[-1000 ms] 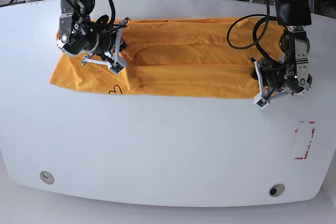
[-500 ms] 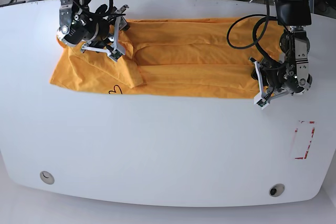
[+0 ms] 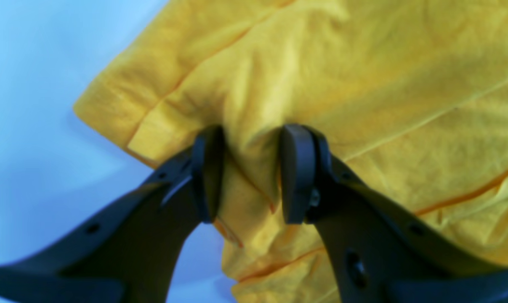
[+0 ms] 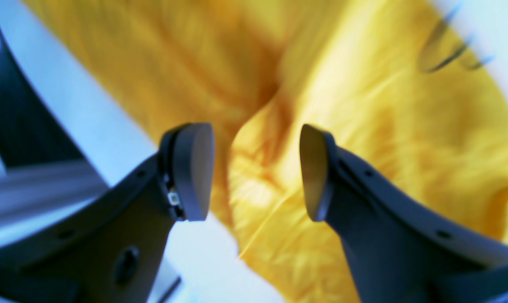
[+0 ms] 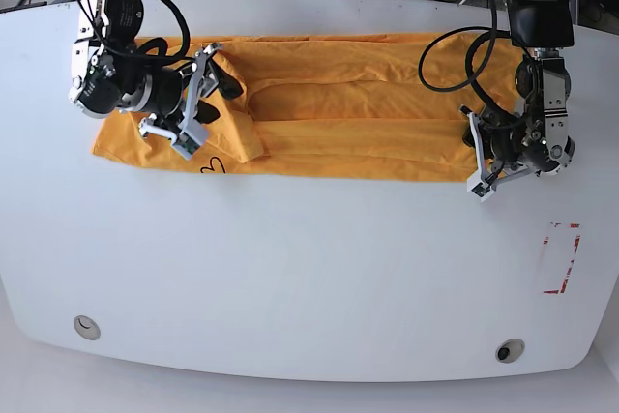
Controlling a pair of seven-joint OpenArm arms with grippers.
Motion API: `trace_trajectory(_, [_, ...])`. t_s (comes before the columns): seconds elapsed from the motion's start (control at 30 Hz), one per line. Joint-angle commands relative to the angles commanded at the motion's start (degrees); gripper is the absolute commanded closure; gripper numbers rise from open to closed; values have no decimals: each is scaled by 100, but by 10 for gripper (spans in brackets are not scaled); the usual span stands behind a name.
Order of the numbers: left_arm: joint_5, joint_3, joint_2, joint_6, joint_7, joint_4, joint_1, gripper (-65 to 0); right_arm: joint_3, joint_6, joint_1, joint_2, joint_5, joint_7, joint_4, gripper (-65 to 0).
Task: Layout the t-shirt on the table in an organized manner, then fold the t-shirt properly
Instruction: 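Fold the grasped side edge inward with the right gripper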
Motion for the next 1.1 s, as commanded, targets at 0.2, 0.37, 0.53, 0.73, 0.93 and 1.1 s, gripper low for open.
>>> trace_trajectory(0.2, [0, 35, 79, 0, 0, 0, 0, -203, 202, 0, 246, -273, -413, 0, -316, -314])
trace_trajectory(0.37, [0, 35, 97, 0, 0, 0, 0, -203, 229, 0, 343, -316, -1116, 418, -712, -303])
trace_trajectory(0.53, [0, 35, 105, 0, 0, 0, 0, -203, 202, 0, 360, -308, -1600, 954, -1187, -166])
trace_trajectory(0.73, [0, 35, 114, 0, 0, 0, 0, -203, 193, 0, 396, -334, -2031, 1385, -1635, -128])
trace_trajectory(0.93, [0, 35, 114, 0, 0, 9, -18, -203, -149, 0, 273, -563, -2101, 1481, -1723, -125])
trace_trajectory(1.1, [0, 35, 114, 0, 0, 9, -18, -203, -501, 0, 193, -756, -2092, 1464, -1556, -124])
